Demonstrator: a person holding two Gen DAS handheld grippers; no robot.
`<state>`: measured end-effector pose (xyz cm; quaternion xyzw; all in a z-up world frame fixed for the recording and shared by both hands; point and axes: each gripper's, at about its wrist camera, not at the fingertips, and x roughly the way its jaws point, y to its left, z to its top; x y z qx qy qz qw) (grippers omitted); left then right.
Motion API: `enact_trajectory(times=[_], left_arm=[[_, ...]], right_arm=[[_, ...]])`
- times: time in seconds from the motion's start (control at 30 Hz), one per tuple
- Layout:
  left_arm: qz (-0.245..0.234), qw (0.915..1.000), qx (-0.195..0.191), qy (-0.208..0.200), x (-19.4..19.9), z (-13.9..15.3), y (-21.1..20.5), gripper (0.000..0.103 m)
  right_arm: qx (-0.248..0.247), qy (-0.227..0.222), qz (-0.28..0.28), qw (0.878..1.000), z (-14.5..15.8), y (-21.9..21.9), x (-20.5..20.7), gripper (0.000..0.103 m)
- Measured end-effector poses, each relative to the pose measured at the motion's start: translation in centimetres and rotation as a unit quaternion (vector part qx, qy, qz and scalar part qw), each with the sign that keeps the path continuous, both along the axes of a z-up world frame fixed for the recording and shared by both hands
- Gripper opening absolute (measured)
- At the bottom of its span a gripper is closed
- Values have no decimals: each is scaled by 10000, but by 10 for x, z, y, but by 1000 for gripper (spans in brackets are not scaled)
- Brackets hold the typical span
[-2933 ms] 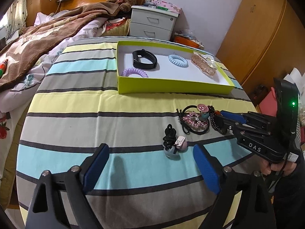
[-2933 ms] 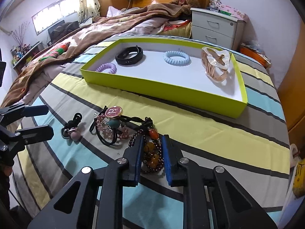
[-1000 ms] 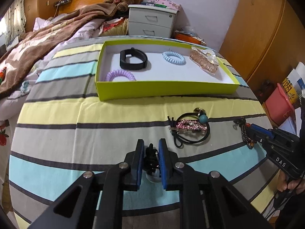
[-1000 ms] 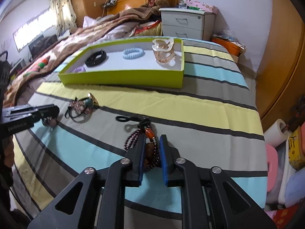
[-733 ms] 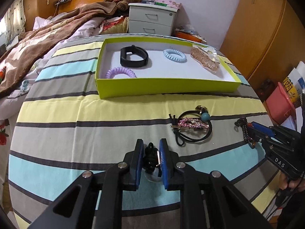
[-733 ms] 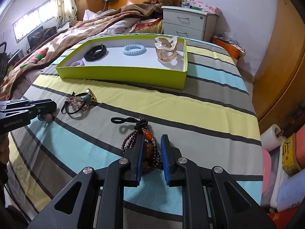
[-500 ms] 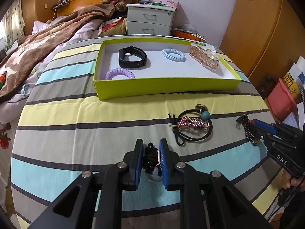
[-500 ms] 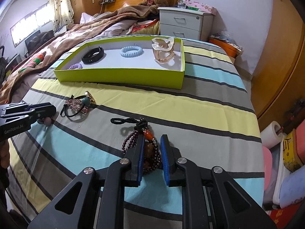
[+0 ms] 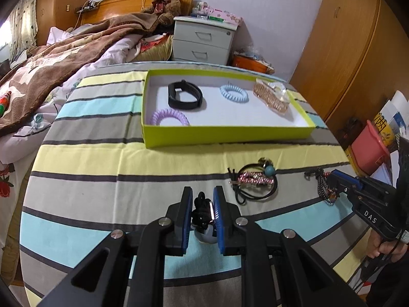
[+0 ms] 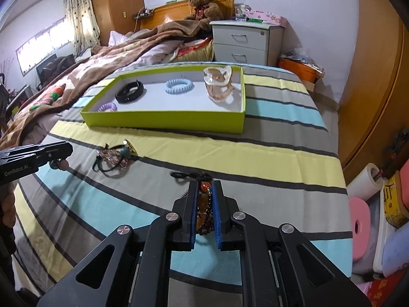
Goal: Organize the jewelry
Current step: 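Carry the black tie and the beaded bracelet over the green box with both grippers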
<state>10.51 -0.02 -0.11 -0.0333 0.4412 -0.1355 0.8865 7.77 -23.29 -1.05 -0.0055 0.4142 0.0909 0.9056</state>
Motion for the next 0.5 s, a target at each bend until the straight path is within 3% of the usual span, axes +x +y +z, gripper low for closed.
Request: enact_trajectory(times=[0.5], left_arm=[[37,9991,200,-367,2,25,-2,17]], right_arm=[[13,-316,22,9995,25,4,-4,8]])
